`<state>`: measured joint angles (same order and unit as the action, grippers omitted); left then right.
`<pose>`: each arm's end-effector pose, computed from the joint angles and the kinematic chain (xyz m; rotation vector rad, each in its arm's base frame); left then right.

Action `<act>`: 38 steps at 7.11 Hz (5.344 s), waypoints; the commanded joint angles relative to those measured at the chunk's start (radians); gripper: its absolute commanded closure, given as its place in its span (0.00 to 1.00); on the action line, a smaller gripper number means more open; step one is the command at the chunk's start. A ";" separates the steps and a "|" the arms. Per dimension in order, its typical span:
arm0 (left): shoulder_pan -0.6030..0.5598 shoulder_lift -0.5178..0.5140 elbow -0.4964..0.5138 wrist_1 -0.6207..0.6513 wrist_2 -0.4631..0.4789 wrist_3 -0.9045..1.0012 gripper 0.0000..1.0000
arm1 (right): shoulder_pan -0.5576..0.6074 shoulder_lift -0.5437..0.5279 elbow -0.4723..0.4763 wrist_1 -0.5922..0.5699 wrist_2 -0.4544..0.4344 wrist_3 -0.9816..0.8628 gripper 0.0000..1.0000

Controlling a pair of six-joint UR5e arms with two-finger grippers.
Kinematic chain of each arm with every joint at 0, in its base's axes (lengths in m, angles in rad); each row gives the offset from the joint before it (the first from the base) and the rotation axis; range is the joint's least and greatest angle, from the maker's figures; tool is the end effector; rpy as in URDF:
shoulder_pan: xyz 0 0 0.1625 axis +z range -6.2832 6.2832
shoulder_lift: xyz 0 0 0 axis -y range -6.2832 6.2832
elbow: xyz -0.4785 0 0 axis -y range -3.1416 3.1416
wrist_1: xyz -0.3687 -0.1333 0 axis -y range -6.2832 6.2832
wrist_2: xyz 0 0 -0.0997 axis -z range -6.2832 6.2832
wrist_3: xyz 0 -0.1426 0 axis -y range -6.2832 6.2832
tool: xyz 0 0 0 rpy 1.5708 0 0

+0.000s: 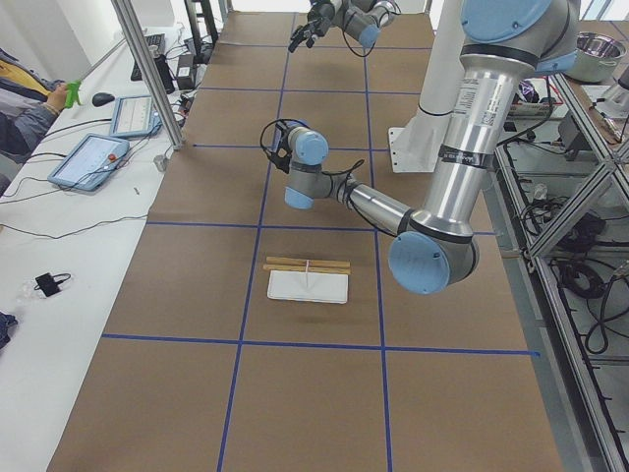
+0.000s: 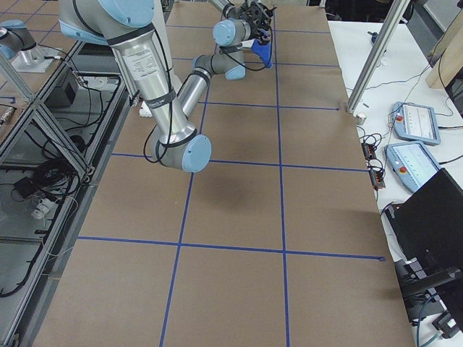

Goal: Hang towel on rack

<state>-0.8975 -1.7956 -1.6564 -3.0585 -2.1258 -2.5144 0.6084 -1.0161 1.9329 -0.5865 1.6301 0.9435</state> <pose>0.2996 -0.4689 0.3919 -0.4478 1.7849 -0.8263 -0.4035 -0.4332 0.1362 1.0682 -1.5726 -0.0692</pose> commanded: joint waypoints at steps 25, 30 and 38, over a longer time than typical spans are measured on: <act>-0.279 0.250 -0.214 0.402 0.642 2.034 1.00 | 0.228 -0.384 -0.055 -0.049 -0.116 0.054 0.00; -0.252 0.246 -0.172 0.258 0.641 1.872 1.00 | 0.231 -0.387 -0.055 -0.047 -0.115 0.055 0.00; 0.026 0.665 -0.152 -0.217 0.530 1.838 1.00 | 0.231 -0.384 -0.054 -0.045 -0.113 0.054 0.00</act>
<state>-0.8722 -1.1549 -1.8207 -3.2538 -1.5817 -0.6400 0.8391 -1.4022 1.8791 -0.6318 1.5171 0.9971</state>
